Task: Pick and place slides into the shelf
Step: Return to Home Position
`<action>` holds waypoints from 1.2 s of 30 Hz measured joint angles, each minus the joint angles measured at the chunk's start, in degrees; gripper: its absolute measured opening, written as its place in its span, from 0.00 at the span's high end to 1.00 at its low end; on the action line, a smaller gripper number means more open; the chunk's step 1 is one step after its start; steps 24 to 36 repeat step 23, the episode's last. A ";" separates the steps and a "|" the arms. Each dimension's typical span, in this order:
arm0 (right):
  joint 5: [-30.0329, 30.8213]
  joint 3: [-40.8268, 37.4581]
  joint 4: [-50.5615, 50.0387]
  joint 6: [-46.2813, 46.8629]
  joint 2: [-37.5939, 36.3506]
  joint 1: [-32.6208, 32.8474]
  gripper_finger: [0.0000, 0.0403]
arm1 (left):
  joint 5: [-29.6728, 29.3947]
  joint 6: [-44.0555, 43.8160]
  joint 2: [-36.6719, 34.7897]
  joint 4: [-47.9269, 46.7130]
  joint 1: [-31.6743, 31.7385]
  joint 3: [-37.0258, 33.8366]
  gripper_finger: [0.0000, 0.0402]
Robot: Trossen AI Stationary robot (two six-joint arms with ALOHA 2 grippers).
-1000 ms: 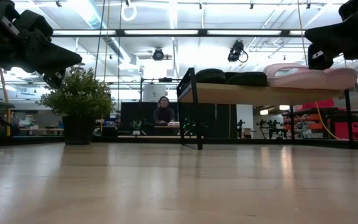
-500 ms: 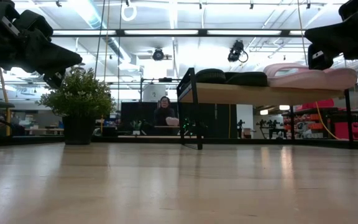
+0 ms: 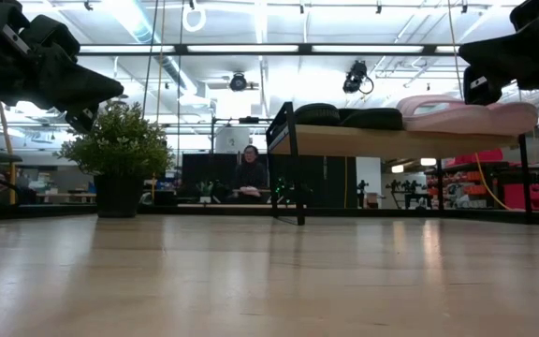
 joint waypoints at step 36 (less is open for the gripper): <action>0.00 0.00 0.00 0.01 0.01 -0.02 0.96 | 0.01 0.00 0.00 0.00 0.01 0.01 0.92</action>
